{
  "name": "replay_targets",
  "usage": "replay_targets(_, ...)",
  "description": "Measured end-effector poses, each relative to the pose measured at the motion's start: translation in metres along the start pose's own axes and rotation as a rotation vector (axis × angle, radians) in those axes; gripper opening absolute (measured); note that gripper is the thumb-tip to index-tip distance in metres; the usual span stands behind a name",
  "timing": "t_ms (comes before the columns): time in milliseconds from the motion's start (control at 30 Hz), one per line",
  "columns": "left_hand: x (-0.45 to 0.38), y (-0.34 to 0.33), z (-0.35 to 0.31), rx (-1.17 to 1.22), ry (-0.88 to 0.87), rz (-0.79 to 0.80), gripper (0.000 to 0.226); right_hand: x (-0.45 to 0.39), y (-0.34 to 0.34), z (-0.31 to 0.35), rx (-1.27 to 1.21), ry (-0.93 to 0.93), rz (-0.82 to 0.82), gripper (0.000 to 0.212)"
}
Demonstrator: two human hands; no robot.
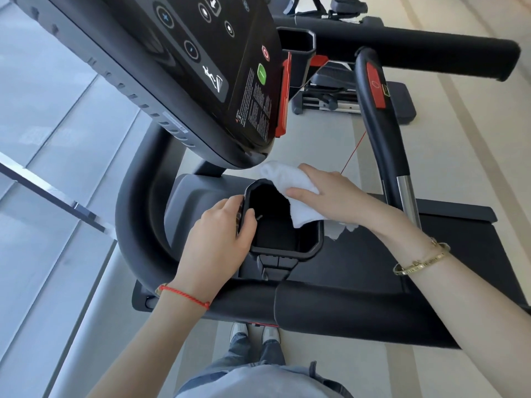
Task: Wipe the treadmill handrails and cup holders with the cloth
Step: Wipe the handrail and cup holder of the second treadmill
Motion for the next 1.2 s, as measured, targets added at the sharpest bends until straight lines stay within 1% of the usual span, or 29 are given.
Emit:
replay_targets(67, 0.000, -0.001, 0.000, 0.008, 0.002, 0.007, 0.027, -0.003, 0.001, 0.005, -0.053, -0.002, 0.036, 0.033)
replay_targets(133, -0.001, -0.001, -0.001, 0.013, 0.001, 0.013, 0.027, -0.001, 0.002, 0.007, -0.118, -0.030, 0.031, 0.031)
replay_targets(333, -0.002, -0.001, -0.001, 0.021, 0.003, 0.031, 0.027, 0.050, -0.026, -0.005, -0.297, -0.325, -0.122, 0.037)
replay_targets(433, -0.001, -0.001, -0.001, 0.012, 0.010, 0.033, 0.026, 0.064, -0.039, 0.001, -0.340, -0.382, -0.188, 0.032)
replay_targets(533, -0.001, -0.001, 0.000, 0.013, 0.009, 0.047, 0.025, 0.052, -0.031, 0.002, -0.325, -0.386, -0.210, 0.028)
replay_targets(667, 0.001, -0.001, -0.001, 0.011, 0.014, 0.070, 0.027, 0.038, -0.016, 0.003, -0.317, -0.349, -0.184, 0.029)
replay_targets(767, 0.001, 0.001, -0.001, 0.002, 0.018, 0.058, 0.028, 0.053, -0.020, 0.005, -0.266, -0.321, -0.201, 0.025)
replay_targets(867, 0.002, 0.000, -0.001, 0.001, 0.026, 0.062, 0.028, 0.074, -0.021, 0.011, -0.264, -0.305, -0.278, 0.023)
replay_targets(933, 0.003, 0.002, -0.001, 0.011, 0.030, 0.061, 0.027, 0.084, -0.016, 0.019, -0.258, -0.272, -0.362, 0.027)
replay_targets(1000, 0.004, 0.004, -0.001, 0.032, 0.034, 0.065, 0.030, 0.091, -0.008, 0.032, -0.222, -0.189, -0.451, 0.029)
replay_targets(1067, 0.007, 0.006, -0.002, 0.059, 0.034, 0.084, 0.032, 0.092, -0.001, 0.050, -0.180, -0.067, -0.489, 0.032)
replay_targets(1133, 0.011, 0.009, -0.001, 0.076, 0.027, 0.112, 0.028, 0.088, -0.001, 0.066, -0.058, 0.058, -0.443, 0.038)
replay_targets(1200, 0.015, 0.015, 0.000, 0.093, 0.022, 0.135, 0.026, 0.082, -0.008, 0.074, 0.117, 0.131, -0.339, 0.045)
Point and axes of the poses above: each hand's wrist, its own x-axis away from the middle knuckle, its own y-axis out of the back of the hand, z = x × y, the point moved 6 cm from there along -x, towards the middle knuckle, and after that the axes turned 8 degrees about x, right-handed, at the moved point
